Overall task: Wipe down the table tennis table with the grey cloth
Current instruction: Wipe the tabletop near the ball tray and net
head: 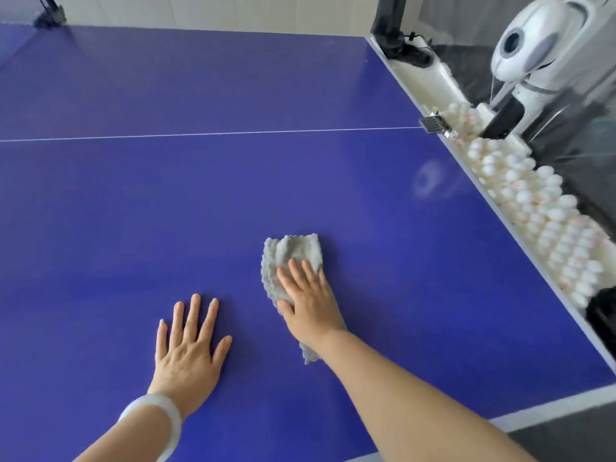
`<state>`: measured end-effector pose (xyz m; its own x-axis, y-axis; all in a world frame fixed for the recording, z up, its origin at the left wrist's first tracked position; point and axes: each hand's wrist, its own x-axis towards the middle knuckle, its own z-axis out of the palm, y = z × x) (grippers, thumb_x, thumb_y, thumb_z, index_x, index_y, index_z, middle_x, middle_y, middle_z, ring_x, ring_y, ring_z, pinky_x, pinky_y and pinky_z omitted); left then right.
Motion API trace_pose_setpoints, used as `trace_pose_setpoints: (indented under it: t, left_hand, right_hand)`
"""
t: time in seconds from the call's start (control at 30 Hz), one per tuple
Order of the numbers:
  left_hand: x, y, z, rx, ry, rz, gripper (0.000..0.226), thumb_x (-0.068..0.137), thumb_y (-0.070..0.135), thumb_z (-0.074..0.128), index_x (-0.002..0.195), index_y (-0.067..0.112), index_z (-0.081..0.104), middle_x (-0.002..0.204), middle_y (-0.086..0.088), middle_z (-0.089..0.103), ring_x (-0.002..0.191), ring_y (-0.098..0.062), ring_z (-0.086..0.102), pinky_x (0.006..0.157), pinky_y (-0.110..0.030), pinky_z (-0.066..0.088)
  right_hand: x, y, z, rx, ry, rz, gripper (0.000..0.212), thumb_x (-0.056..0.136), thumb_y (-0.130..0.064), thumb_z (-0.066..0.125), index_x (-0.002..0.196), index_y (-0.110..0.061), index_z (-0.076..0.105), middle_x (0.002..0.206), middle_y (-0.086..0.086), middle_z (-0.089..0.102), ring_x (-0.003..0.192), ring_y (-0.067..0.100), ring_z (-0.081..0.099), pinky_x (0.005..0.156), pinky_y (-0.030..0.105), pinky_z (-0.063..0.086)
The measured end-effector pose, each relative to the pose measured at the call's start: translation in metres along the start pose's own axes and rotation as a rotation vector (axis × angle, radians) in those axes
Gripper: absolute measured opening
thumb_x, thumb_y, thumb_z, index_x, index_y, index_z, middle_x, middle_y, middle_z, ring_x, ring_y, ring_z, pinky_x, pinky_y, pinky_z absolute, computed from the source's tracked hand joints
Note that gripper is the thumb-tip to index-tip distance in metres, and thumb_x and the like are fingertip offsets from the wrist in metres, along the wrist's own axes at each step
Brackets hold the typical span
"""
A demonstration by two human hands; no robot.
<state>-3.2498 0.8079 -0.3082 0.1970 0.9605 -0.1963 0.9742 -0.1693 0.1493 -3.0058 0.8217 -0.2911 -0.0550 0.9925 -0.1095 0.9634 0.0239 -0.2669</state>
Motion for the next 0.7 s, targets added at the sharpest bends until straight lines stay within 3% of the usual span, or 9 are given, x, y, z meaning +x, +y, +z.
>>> trace_pose_setpoints:
  t: [0.13,0.27,0.57,0.63,0.7]
  left_hand:
    - [-0.002,0.008,-0.008,-0.066,0.009,-0.036,0.081,0.086,0.067,0.0,0.153,0.022,-0.011,0.161,0.008,-0.014,0.152,-0.022,-0.012,0.121,-0.043,-0.008]
    - [-0.001,0.028,-0.014,-0.071,-0.053,-0.112,0.068,0.103,0.047,0.025,0.157,0.025,-0.01,0.163,0.003,-0.018,0.152,-0.027,-0.012,0.122,-0.046,0.001]
    - [-0.04,0.094,-0.016,-0.094,-0.15,0.053,0.062,0.105,0.039,0.014,0.154,0.022,-0.019,0.162,-0.001,-0.025,0.152,-0.026,-0.013,0.123,-0.036,0.007]
    - [-0.05,0.109,-0.015,-0.105,-0.178,0.074,0.061,0.102,0.041,0.009,0.155,0.023,-0.017,0.162,0.0,-0.024,0.153,-0.023,-0.011,0.122,-0.033,0.008]
    - [-0.058,0.124,-0.02,-0.142,-0.227,0.064,0.059,0.106,0.04,0.017,0.158,0.023,-0.006,0.164,0.0,-0.018,0.153,-0.021,-0.006,0.121,-0.03,0.011]
  right_hand:
    - [-0.053,-0.003,0.008,0.134,-0.012,-0.156,0.055,0.105,-0.031,0.036,0.158,-0.025,0.021,0.167,-0.004,0.006,0.153,0.016,-0.008,0.123,0.039,-0.011]
    - [-0.088,0.003,0.006,0.267,-0.047,-0.196,0.049,0.105,-0.021,0.037,0.154,-0.025,0.033,0.165,-0.007,0.014,0.152,0.008,-0.005,0.119,0.027,-0.017]
    - [-0.131,0.021,-0.021,0.407,-0.26,-0.198,0.04,0.104,-0.011,0.044,0.142,-0.012,0.053,0.161,-0.001,0.03,0.153,0.015,0.014,0.125,0.031,0.0]
    - [-0.136,0.026,-0.034,0.415,-0.349,-0.164,0.039,0.104,-0.01,0.044,0.142,-0.008,0.052,0.161,0.003,0.031,0.152,0.017,0.016,0.125,0.031,0.002]
    - [-0.14,0.027,-0.048,0.434,-0.439,-0.066,0.044,0.105,-0.015,0.043,0.149,-0.011,0.044,0.162,0.004,0.029,0.152,0.019,0.018,0.124,0.033,0.009]
